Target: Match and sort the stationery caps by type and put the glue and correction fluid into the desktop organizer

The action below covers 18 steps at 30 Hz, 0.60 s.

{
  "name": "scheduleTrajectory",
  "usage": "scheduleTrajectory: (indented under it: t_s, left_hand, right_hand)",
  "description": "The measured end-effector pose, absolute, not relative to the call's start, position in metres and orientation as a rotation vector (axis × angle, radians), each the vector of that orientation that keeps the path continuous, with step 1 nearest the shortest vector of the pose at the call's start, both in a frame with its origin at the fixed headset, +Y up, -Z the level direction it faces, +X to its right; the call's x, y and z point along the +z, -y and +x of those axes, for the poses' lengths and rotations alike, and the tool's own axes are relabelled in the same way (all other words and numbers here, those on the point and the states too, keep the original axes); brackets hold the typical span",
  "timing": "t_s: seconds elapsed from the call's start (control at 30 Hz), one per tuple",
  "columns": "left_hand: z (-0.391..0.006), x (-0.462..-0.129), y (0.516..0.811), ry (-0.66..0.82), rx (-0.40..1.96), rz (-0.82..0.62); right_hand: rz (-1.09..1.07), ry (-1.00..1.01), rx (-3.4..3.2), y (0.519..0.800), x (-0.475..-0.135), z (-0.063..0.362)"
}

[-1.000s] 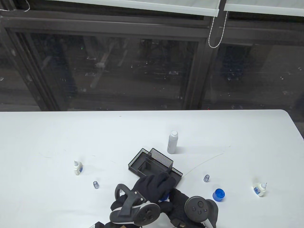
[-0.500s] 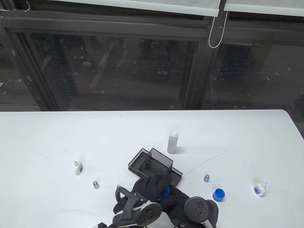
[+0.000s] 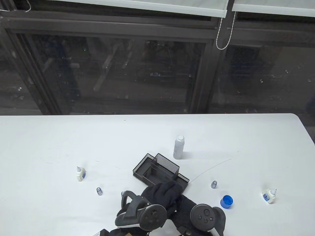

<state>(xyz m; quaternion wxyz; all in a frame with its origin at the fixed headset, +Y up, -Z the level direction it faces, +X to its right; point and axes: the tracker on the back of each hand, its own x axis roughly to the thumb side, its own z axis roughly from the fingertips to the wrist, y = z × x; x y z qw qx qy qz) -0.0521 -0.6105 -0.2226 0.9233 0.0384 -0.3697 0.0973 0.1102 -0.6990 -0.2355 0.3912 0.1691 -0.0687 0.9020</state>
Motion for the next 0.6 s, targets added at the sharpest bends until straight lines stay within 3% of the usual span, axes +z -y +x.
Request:
scheduleTrajectory:
  t_s: [0.13,0.3,0.47,0.6]
  left_hand:
    - [-0.0522,-0.2215,0.6137,0.632,0.079,0.298]
    - [-0.0517,-0.2228,0.6125,0.744,0.181,0.070]
    - [-0.0537,-0.2186,0.6124,0.632,0.122,0.325]
    - [-0.0560,-0.2229,0.6112,0.637,0.181,0.236]
  right_hand:
    - [0.429,0.180,2.288,0.6988,-0.2349,0.1104]
    - [0.438,0.186,2.311,0.7000,-0.2355,0.1100]
    - [0.435,0.178,2.286,0.7002,-0.2354,0.1107]
    - [0.447,0.180,2.298,0.7003,-0.2350,0.1097]
